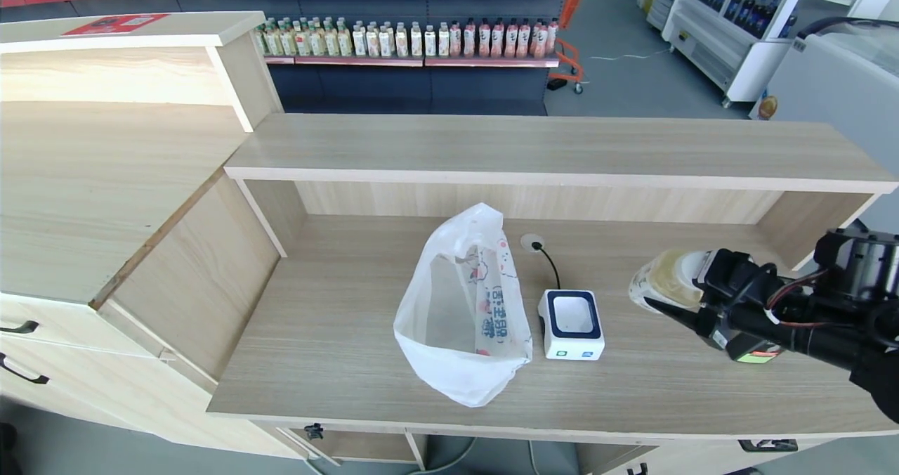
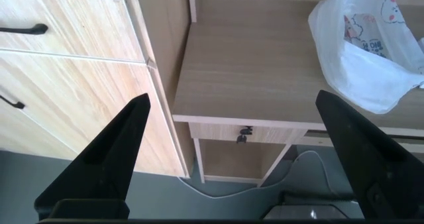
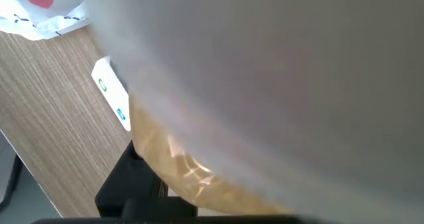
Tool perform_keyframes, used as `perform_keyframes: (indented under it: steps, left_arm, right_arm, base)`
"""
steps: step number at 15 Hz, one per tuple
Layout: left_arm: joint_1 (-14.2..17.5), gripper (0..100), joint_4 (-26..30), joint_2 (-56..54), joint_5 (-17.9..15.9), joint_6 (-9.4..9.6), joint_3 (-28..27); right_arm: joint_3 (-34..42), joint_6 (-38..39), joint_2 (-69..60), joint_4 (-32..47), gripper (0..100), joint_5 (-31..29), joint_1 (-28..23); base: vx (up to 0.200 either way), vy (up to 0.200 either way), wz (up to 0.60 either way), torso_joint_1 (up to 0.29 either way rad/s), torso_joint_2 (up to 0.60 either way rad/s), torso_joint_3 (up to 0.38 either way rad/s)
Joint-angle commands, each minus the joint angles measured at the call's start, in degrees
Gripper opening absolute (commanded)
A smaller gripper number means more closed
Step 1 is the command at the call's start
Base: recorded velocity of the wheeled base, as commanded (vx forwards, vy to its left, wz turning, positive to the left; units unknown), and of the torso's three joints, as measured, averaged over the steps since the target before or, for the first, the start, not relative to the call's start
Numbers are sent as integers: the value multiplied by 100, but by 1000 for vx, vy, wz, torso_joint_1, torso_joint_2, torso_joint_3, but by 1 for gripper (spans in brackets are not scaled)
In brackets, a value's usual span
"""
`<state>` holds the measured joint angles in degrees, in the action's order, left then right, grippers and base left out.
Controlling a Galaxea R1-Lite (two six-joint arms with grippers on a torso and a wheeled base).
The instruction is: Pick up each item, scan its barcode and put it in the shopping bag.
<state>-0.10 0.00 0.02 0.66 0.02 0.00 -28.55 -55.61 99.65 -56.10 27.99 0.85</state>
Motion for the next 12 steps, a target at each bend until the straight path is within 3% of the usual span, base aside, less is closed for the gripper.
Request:
perform_keyframes:
  steps: [1,8,12]
  left_arm:
    - [1,100,0,-2,4,-2,0]
    - [1,100,0,-2,4,-2,0]
    - [1,100,0,-2,4,-2,0]
  right_arm:
    - [-160,-90,521,-41,0,260,73]
    - [-1329,-696,1637,-50,0,769,249]
    - [-1539,-907,2050,-59,0,1086,380]
  base:
    - [0,0,0,0,0,0]
    - [0,0,0,0,0,0]
    - [0,0,0,0,0,0]
